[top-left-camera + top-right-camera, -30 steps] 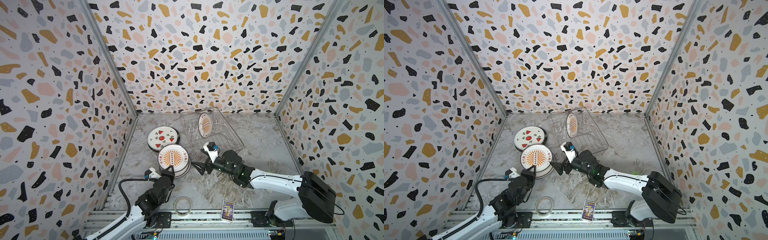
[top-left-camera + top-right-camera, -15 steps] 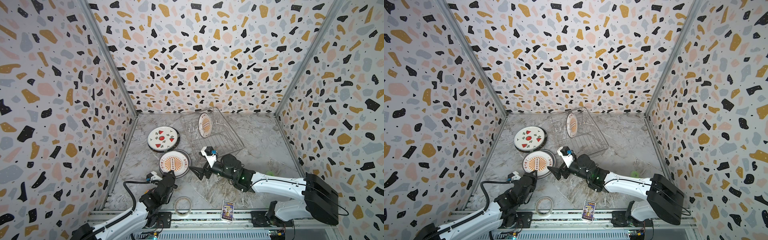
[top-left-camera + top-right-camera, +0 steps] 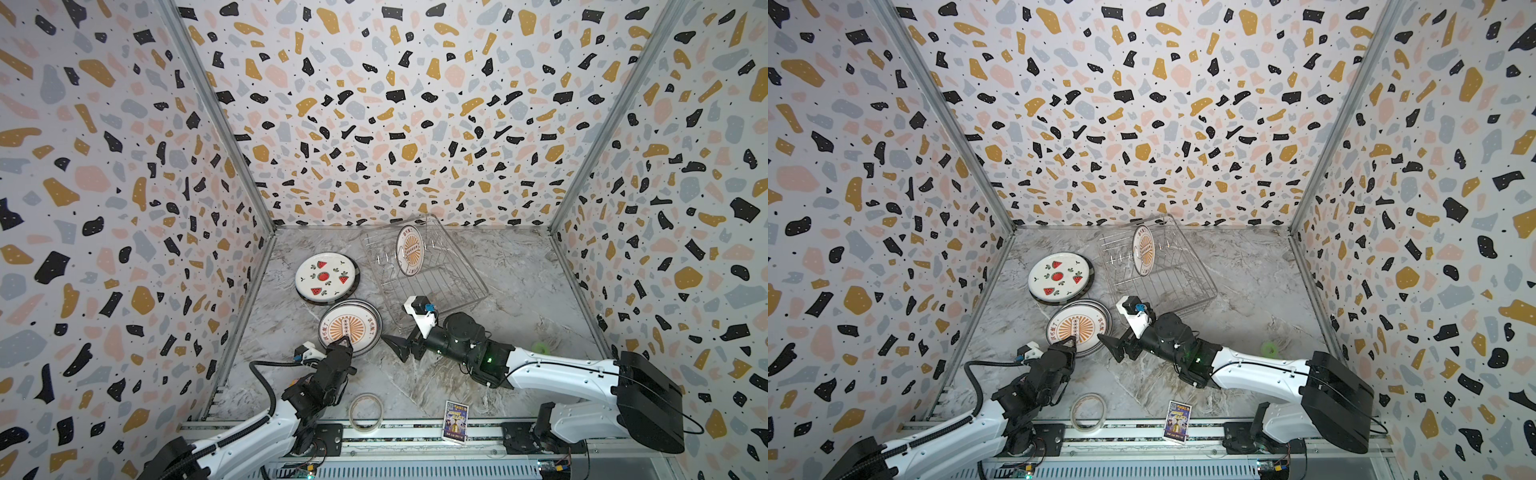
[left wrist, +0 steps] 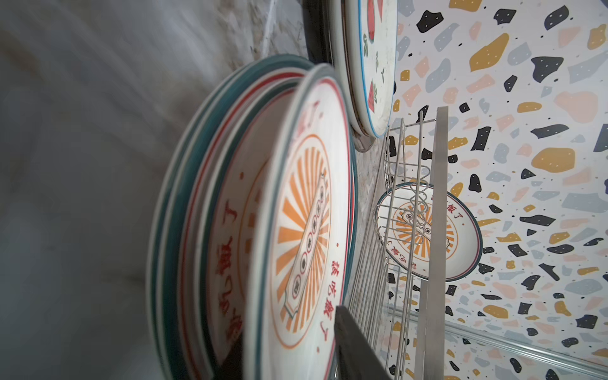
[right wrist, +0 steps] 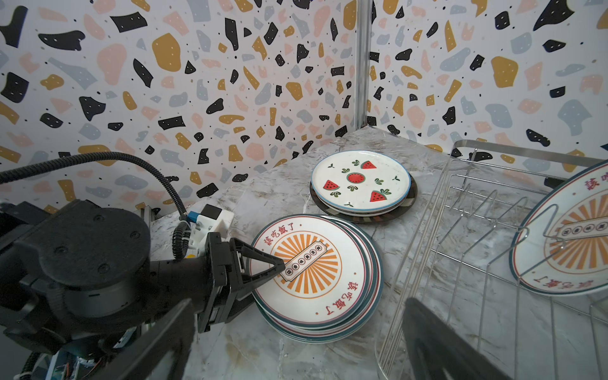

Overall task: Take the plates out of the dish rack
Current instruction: 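Open the left gripper to release the plate onto the stack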

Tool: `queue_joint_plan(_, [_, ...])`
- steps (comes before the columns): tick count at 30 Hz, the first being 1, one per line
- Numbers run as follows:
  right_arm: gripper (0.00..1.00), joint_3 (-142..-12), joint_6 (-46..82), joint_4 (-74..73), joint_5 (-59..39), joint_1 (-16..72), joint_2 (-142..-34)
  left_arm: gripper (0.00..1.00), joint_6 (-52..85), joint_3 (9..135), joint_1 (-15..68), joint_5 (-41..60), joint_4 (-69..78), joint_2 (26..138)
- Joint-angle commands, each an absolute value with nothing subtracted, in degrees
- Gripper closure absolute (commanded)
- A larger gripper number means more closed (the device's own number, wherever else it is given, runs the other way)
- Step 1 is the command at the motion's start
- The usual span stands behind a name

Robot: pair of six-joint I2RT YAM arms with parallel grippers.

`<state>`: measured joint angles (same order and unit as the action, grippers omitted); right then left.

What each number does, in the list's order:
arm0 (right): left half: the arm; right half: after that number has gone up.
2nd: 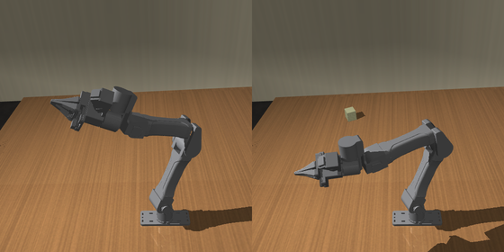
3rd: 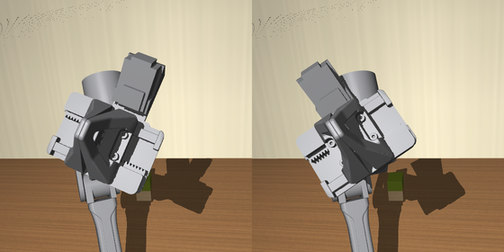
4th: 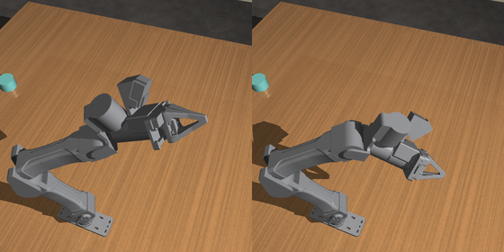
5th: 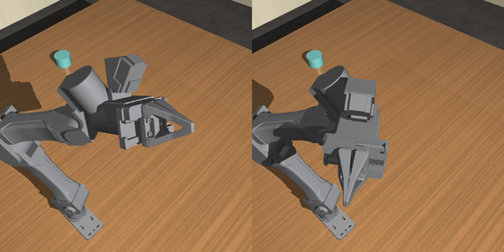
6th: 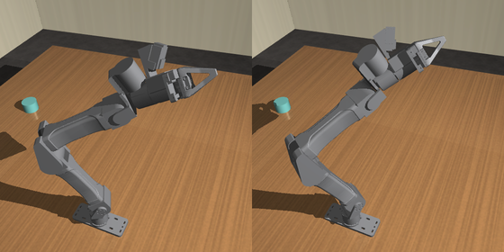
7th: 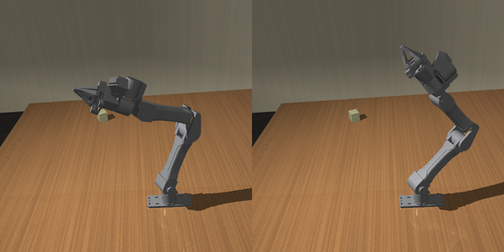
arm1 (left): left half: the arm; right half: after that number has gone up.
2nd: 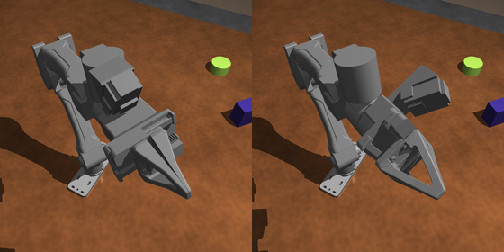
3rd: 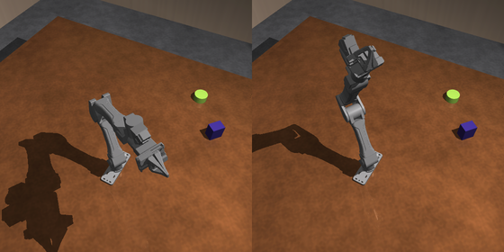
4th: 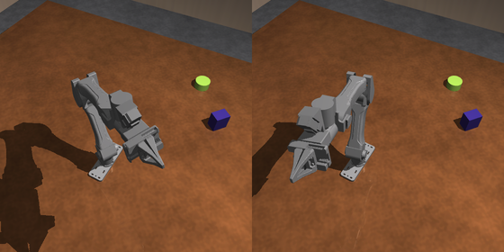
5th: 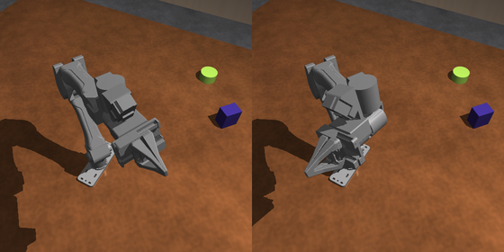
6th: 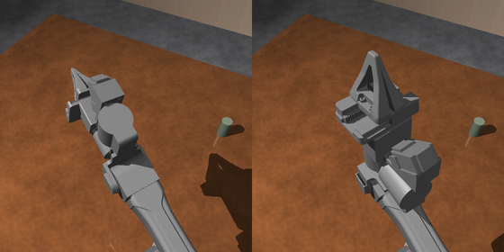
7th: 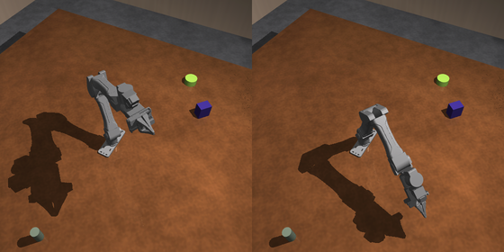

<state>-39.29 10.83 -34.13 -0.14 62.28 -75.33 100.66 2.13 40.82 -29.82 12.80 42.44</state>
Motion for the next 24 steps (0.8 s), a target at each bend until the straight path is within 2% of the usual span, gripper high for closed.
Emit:
queue_joint_plan(1, [0.01, -38.72, 10.02, -34.22, 1.19, 62.58, -72.98, 0.60, 99.50, 4.88, 40.43, -32.65, 12.00, 41.80])
queue_joint_plan(3, [0.01, -38.45, 9.90, -34.28, 1.41, 62.58, -72.85, 0.58, 99.19, 5.75, 40.43, -33.97, 9.43, 41.33])
queue_joint_plan(8, [0.01, -38.23, 9.86, -34.31, 1.97, 62.58, -72.88, 0.42, 98.21, 6.67, 40.43, -37.10, 6.64, 40.91])
queue_joint_plan(10, [0.01, -38.23, 9.92, -34.62, 1.94, 62.58, -73.20, 0.40, 97.55, 7.22, 40.43, -38.28, 6.18, 41.84])
queue_joint_plan(15, [0.01, -38.57, 10.01, -34.65, 2.42, 62.58, -74.11, 0.41, 95.50, 11.10, 40.43, -40.08, 2.49, 46.49])
queue_joint_plan(18, [0.01, -38.89, 10.00, -34.62, 2.48, 62.59, -74.61, 0.41, 95.54, 10.61, 40.43, -39.78, 5.27, 49.11])
queue_joint_plan(22, [0.01, -39.02, 10.02, -34.36, 2.59, 62.58, -74.86, 0.54, 95.27, 11.28, 40.43, -39.93, 6.07, 52.10])
queue_joint_plan(24, [0.01, -38.87, 10.01, -34.25, 2.75, 62.58, -74.75, 0.56, 95.99, 11.60, 40.43, -40.65, 4.73, 52.39])
